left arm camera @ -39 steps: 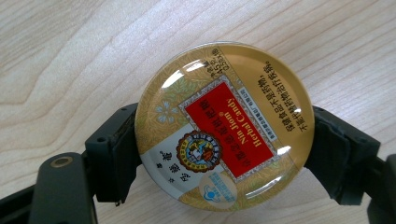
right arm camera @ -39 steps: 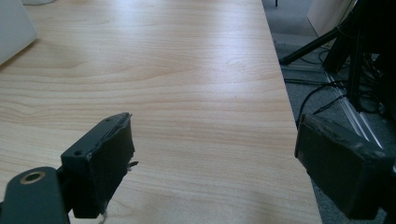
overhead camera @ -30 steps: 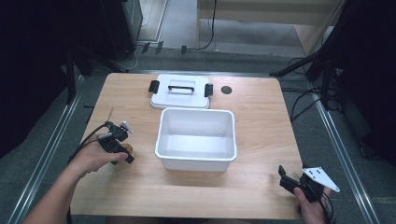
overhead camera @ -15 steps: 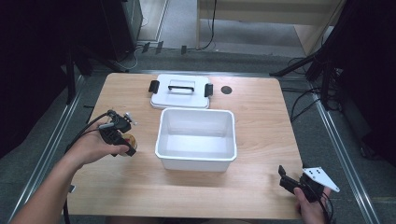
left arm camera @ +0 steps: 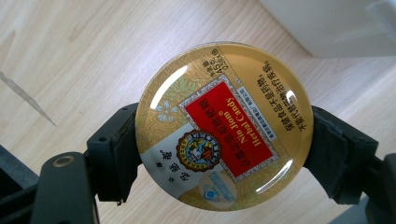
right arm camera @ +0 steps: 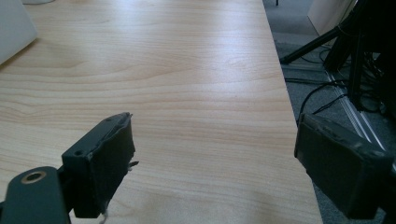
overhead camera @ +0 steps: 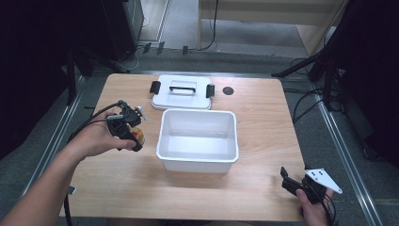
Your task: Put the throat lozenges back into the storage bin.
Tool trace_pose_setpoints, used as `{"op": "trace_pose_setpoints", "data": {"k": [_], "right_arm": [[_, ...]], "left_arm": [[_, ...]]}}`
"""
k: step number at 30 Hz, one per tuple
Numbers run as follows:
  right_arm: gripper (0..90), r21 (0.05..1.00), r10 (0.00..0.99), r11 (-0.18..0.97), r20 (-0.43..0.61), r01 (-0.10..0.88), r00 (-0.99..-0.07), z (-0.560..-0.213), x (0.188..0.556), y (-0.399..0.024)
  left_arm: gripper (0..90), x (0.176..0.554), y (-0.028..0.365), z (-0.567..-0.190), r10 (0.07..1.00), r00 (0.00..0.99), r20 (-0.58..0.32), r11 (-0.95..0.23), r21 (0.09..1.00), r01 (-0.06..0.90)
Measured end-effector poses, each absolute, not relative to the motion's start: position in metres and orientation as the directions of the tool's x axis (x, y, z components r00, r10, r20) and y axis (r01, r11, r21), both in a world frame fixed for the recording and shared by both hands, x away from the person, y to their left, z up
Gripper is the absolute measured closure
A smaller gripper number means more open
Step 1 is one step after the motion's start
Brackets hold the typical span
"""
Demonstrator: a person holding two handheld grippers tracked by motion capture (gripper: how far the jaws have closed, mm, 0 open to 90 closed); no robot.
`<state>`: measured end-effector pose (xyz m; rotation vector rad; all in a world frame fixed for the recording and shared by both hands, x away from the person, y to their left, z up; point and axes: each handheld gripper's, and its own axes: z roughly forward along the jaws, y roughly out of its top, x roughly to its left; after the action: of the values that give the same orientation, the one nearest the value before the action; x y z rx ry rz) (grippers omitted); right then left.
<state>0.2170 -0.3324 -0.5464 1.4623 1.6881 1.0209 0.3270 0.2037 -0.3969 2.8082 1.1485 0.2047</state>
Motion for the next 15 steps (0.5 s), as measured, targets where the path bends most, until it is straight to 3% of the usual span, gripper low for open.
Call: {"op": "trace_pose_setpoints", "data": {"k": [15], "right_arm": [[12.1, 0.882, 0.989, 0.066, 0.003, 0.466, -0.146, -0.546, 0.217, -0.333]], "left_arm": [[20.8, 0.334, 0.184, -0.365, 0.675, 0.731, 0.100, -0.737, 0.149, 0.660]]}}
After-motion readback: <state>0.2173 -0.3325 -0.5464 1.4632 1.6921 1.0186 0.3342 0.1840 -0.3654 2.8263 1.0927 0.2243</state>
